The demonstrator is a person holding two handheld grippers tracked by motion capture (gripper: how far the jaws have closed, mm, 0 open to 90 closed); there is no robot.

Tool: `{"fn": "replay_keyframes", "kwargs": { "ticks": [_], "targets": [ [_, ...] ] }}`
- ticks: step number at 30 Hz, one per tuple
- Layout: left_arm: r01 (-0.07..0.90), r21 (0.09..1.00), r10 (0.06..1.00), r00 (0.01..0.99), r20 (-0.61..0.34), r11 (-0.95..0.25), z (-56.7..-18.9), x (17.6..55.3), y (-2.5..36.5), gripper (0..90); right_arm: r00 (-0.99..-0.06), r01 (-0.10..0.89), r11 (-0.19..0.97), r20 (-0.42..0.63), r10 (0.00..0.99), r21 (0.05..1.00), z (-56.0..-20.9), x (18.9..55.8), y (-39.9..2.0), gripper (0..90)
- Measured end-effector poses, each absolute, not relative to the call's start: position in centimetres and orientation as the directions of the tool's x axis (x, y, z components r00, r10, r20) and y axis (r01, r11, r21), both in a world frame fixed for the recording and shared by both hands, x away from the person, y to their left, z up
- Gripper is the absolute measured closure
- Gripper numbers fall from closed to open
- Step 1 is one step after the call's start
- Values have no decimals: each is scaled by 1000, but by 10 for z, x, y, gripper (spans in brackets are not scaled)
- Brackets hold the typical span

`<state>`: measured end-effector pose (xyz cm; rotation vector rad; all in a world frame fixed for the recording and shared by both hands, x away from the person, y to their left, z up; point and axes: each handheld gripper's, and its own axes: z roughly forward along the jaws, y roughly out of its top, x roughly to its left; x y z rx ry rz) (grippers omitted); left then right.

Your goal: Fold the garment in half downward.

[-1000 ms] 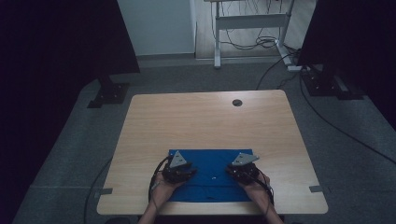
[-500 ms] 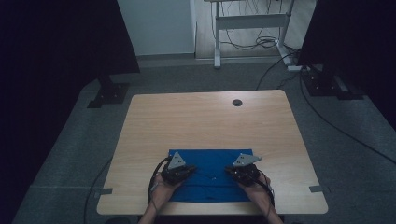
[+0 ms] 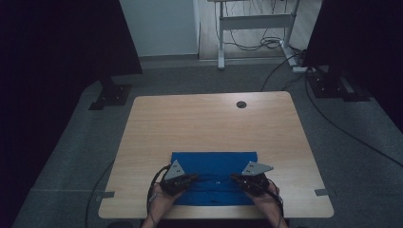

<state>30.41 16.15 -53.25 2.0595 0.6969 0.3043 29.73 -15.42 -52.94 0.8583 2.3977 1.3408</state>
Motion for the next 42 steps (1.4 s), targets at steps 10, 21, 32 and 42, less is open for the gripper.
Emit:
{"fn": "replay_keyframes", "kwargs": {
  "ticks": [10,21,32,42],
  "targets": [
    [378,821,563,822,-86,-427,-539,278,165,852,-805,381,400,86,587,833,-537,274,-160,829],
    [411,801,545,828,-129,-436,-546,255,168,832,-816,394,401,115,566,827,-545,250,-167,802],
    [414,829,530,830,-173,-377,-526,246,181,723,-793,389,367,104,601,845,-533,245,-187,766],
    [431,793,605,790,-100,-430,-535,277,171,565,-773,405,380,89,629,831,-538,274,-173,619]
  ]
}}
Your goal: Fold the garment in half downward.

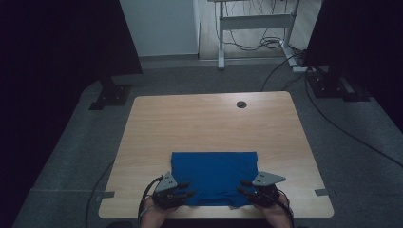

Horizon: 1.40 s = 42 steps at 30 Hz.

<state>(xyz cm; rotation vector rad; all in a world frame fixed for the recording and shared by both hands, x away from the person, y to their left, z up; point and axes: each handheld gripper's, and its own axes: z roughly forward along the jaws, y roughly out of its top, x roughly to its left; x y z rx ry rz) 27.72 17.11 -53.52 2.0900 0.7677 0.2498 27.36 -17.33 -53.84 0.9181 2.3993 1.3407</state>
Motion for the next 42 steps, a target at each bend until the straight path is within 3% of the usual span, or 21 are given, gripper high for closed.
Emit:
{"fn": "replay_keyframes", "kwargs": {
  "ticks": [5,11,16,18,24,28,42],
  "targets": [
    [431,769,607,791,-70,-473,-547,276,168,505,-771,422,420,74,633,803,-550,275,-167,477],
    [423,757,596,801,-55,-499,-550,269,170,440,-784,424,482,45,619,767,-557,268,-166,418],
    [420,793,631,774,-59,-441,-537,275,182,304,-770,418,464,33,638,781,-551,264,-173,335],
    [420,796,644,763,-49,-437,-536,278,186,244,-747,419,445,22,664,791,-547,265,-179,261],
    [434,765,671,742,-4,-476,-547,284,190,203,-713,450,427,28,700,784,-552,269,-189,147],
    [423,734,658,752,43,-531,-552,285,185,187,-722,473,485,8,692,735,-558,271,-187,119],
    [432,723,652,758,34,-539,-551,314,182,160,-714,477,475,12,700,740,-560,294,-188,110]
  ]
}}
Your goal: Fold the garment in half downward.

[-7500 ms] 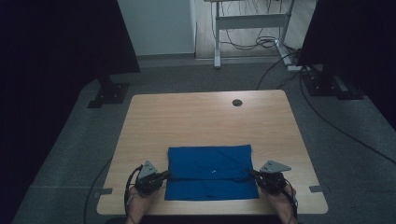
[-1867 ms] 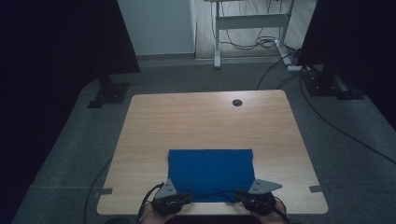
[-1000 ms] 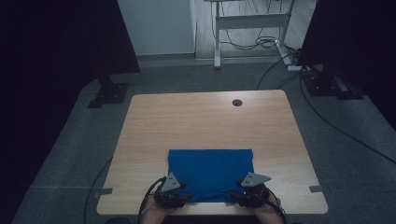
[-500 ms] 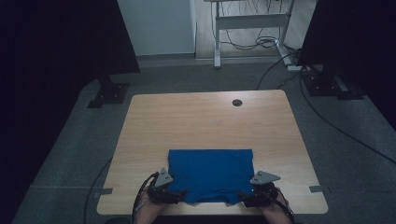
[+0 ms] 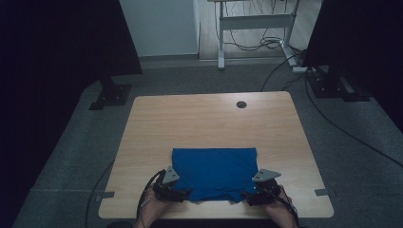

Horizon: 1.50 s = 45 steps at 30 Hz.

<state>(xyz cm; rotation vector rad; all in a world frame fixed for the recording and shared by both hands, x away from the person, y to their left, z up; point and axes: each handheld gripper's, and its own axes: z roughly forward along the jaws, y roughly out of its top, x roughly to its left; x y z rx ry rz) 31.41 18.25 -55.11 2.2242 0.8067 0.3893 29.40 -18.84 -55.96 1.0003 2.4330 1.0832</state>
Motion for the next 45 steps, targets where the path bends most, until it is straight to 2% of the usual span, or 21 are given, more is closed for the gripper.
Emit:
{"fn": "replay_keyframes", "kwargs": {
  "ticks": [20,32,45],
  "targets": [
    [426,739,661,750,35,-522,-553,356,181,153,-707,474,465,9,707,748,-560,335,-191,110],
    [412,745,657,752,47,-525,-553,354,180,139,-705,474,463,8,709,749,-560,335,-191,107],
    [418,785,680,733,5,-457,-540,337,193,96,-700,473,437,25,714,765,-555,329,-192,101]
  ]
}}
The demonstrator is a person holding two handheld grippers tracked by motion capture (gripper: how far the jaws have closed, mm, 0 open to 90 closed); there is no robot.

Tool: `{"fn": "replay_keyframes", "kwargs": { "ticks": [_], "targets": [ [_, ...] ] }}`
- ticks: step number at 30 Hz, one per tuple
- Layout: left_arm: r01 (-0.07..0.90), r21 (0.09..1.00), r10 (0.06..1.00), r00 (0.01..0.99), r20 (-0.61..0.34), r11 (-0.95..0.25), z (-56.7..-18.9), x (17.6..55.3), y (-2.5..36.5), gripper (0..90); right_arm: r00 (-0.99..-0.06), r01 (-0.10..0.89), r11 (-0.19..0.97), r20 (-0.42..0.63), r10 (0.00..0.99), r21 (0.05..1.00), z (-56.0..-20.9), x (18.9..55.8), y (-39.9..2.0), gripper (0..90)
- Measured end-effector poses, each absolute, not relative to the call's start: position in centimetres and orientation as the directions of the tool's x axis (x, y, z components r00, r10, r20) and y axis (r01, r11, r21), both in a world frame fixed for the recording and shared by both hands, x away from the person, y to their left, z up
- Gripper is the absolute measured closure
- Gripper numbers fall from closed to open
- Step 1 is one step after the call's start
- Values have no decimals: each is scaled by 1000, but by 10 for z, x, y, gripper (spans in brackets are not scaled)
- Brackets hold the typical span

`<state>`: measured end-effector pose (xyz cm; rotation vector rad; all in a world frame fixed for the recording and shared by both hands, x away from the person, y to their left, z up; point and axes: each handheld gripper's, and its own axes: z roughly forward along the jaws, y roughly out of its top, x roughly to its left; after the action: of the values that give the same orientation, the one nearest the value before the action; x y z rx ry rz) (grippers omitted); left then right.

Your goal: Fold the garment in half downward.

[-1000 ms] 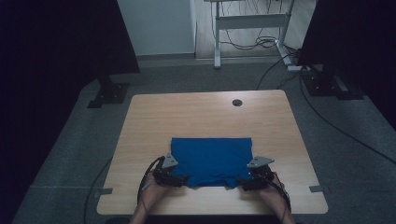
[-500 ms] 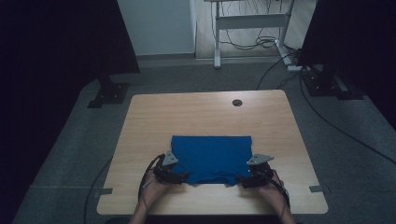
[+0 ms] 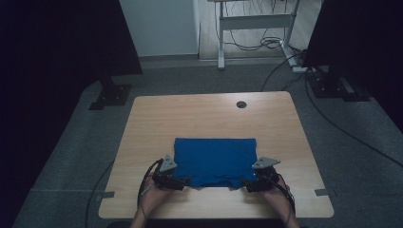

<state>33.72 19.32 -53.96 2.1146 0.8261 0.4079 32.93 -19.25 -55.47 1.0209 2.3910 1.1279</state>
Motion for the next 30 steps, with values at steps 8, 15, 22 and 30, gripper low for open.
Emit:
{"fn": "replay_keyframes", "kwargs": {
  "ticks": [8,15,22,30],
  "targets": [
    [428,793,702,712,0,-434,-532,329,208,87,-696,458,436,6,718,774,-548,323,-195,94],
    [440,799,731,682,-1,-409,-527,320,226,88,-690,454,434,-1,724,778,-543,315,-202,100],
    [444,805,748,664,-1,-393,-523,311,238,88,-678,455,428,-7,735,780,-541,308,-211,104],
    [463,807,776,631,-9,-367,-525,299,258,88,-635,489,400,2,773,775,-544,297,-234,118]
  ]
}}
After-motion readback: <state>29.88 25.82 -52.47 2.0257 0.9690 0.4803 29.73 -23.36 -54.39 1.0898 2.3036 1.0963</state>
